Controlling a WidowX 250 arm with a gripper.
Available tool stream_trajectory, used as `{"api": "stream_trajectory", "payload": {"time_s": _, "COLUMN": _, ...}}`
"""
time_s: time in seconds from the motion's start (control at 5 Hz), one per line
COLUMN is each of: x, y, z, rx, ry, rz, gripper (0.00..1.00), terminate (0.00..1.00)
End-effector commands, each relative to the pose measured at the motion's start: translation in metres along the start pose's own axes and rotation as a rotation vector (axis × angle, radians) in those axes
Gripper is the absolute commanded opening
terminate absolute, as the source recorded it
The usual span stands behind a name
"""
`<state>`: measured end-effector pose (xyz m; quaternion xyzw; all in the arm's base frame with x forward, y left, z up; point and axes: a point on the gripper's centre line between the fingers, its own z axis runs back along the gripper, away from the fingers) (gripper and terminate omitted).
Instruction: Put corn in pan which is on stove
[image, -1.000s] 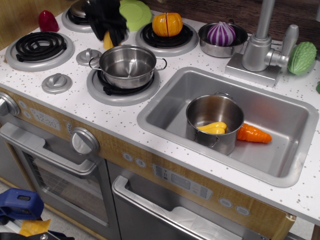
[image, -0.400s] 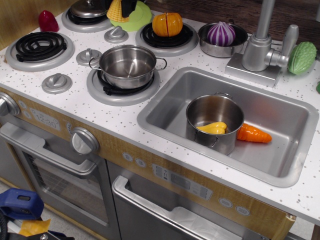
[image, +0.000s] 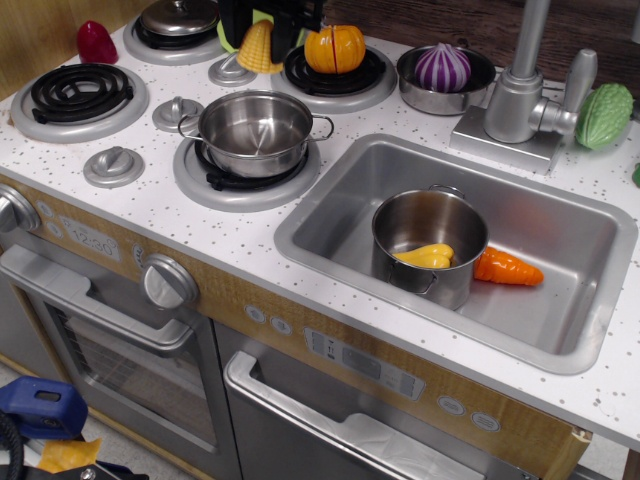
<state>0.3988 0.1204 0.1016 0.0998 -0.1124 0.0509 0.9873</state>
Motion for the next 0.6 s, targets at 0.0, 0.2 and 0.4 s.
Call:
{"api": "stream_trajectory", "payload": {"time_s": 0.0, "x": 0.0083, "y": 0.0096, "z": 0.0325, "rx": 0.017, "ry": -0.104, "rz": 0.014, "gripper": 1.00, "terminate": 0.00}}
{"api": "stream_trajectory", "payload": {"time_s": 0.2, "x": 0.0083, "y": 0.0096, "z": 0.0325, "rx": 0.017, "ry": -0.104, "rz": 0.014, "gripper": 1.00, "terminate": 0.00}}
{"api": "stream_trajectory", "payload": {"time_s": 0.4, "x": 0.0083, "y": 0.0096, "z": 0.0325, "rx": 0.017, "ry": -0.104, "rz": 0.014, "gripper": 1.00, "terminate": 1.00}}
